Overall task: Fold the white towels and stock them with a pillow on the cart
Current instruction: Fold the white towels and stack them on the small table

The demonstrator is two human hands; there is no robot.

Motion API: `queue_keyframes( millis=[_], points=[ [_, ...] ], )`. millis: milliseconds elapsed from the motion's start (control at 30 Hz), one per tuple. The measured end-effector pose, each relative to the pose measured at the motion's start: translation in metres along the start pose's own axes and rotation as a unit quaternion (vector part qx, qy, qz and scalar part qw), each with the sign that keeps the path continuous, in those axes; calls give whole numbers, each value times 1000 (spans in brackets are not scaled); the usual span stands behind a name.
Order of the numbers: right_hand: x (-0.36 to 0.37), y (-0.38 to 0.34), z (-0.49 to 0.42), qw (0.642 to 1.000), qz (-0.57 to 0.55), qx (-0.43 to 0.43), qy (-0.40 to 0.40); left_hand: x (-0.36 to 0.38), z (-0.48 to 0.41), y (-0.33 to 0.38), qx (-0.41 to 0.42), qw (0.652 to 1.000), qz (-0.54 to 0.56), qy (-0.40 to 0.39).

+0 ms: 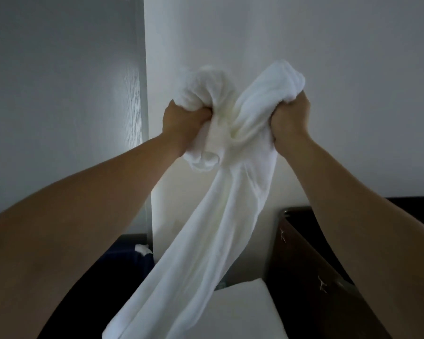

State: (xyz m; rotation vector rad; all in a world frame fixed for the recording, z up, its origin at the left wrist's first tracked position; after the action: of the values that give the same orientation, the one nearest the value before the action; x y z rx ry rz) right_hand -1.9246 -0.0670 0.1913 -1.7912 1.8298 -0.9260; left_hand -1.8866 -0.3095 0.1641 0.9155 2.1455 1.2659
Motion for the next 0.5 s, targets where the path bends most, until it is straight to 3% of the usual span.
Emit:
queue_keyframes(
  millis=[167,367,433,500],
  points=[
    [-30,39,-15,994,81,2,-80,42,23,-35,-37,997,-44,-50],
    [-47,174,64,934,257,77,-237,67,65,-127,-75,970,-195,-126],
    [-51,223,121,881,282,160,-344,64,78,-159,-87,946,-271,-154],
    [-61,262,179,782,296,265,-480,58,91,-185,-93,921,-339,-171]
  ],
)
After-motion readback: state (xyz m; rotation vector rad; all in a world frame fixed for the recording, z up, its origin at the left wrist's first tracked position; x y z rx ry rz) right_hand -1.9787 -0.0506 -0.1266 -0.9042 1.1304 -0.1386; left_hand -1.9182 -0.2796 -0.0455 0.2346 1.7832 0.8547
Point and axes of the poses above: each hand's wrist, its own z-axis away from the middle knuckle, its own x-axis out of the palm, y = z × x, the point moved 7 cm from there along -z, towards the middle knuckle, and after that the axes turned 4 degrees about -x, right-handed, at the moved point
